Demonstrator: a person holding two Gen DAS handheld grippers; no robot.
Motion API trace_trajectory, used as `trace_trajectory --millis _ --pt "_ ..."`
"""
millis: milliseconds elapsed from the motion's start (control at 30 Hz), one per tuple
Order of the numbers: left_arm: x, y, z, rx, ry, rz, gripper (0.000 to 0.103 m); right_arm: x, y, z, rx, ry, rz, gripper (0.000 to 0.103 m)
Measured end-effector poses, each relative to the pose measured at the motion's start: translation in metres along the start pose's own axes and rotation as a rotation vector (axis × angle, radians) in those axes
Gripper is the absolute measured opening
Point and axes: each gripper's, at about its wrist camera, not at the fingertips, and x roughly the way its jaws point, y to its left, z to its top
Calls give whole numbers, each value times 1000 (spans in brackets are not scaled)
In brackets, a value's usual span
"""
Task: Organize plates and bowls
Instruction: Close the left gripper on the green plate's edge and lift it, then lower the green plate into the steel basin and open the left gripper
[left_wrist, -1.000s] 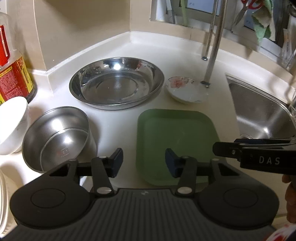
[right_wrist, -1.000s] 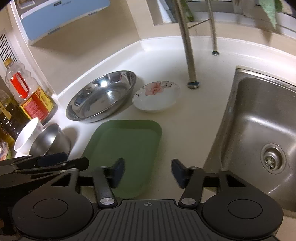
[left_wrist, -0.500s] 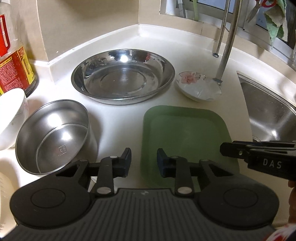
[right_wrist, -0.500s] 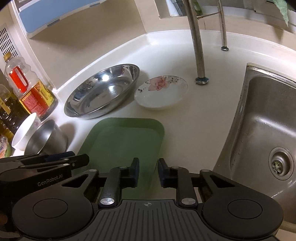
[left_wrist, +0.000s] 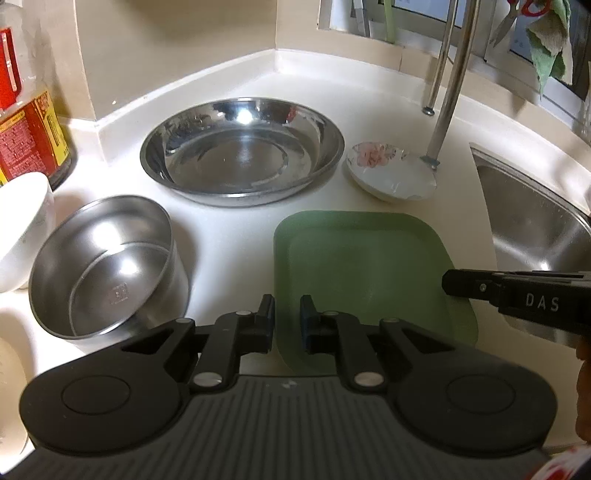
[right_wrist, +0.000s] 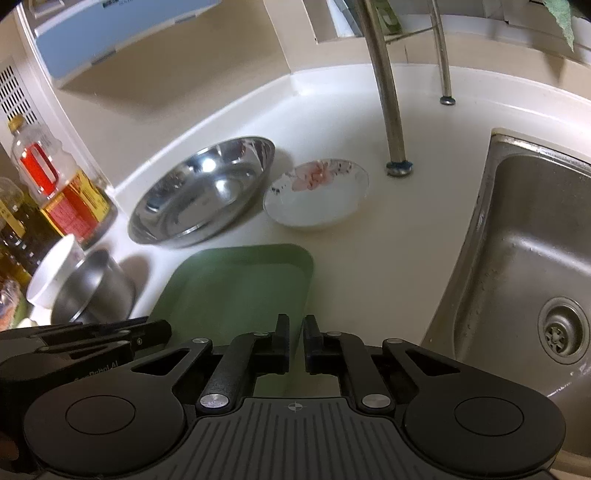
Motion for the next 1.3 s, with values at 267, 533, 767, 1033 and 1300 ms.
trace_trajectory --millis 267,533,767,1033,1300 --pt "-18 -3 11 -20 -53 4 13 -17 1 18 -11 -54 51 7" --pt "-23 0 29 -57 -99 40 13 -15 6 42 -59 -86 98 7" --pt "-22 10 46 -97 -133 77 13 5 9 67 -97 -89 142 7" --pt "-12 29 70 -105 -147 99 13 32 18 87 -97 -82 154 7" --pt "10 55 93 -106 -121 75 13 61 29 109 -73 -75 134 7"
